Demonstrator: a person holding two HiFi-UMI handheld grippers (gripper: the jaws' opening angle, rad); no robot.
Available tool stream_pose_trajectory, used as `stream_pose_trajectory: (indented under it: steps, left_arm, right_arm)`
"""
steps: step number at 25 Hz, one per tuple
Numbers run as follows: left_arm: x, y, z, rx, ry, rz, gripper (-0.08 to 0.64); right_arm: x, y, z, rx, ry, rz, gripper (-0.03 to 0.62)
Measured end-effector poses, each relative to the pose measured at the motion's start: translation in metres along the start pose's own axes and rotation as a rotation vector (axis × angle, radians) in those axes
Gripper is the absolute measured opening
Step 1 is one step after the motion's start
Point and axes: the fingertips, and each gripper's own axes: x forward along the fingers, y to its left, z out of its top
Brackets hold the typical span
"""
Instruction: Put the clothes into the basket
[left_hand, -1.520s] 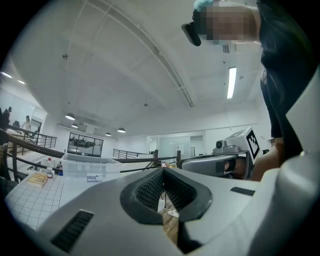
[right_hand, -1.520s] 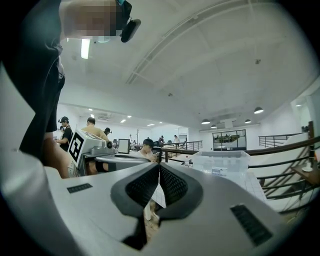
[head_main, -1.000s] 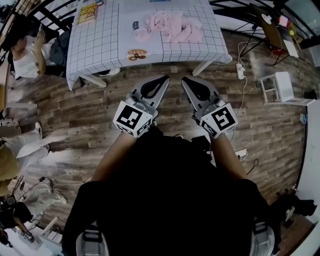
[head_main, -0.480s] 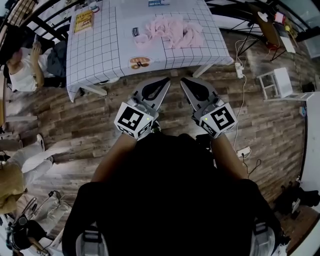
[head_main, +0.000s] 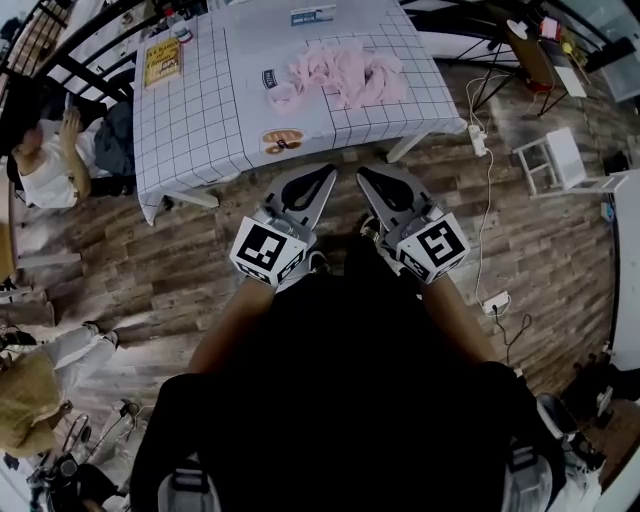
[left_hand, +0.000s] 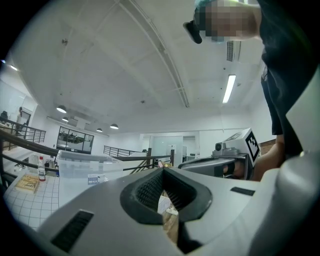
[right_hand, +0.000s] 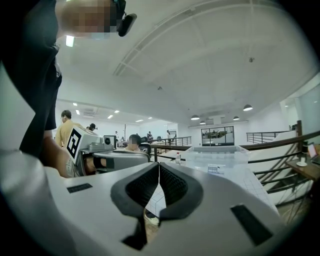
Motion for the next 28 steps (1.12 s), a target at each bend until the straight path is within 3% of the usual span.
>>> stream_pose_trajectory:
  steps: [12, 28]
  left_arm:
    - [0.021, 0.027, -0.008, 0.002, 0.023, 0.016, 0.002]
    - [0.097, 0.073, -0.022, -0.009, 0.070, 0.051, 0.002]
  right_arm:
    - [0.027, -0.026, -0.012, 0.017, 0.004, 0.026, 0.018]
    - [0.059, -0.114, -0.023, 0.046, 0.024, 0.065, 0.018]
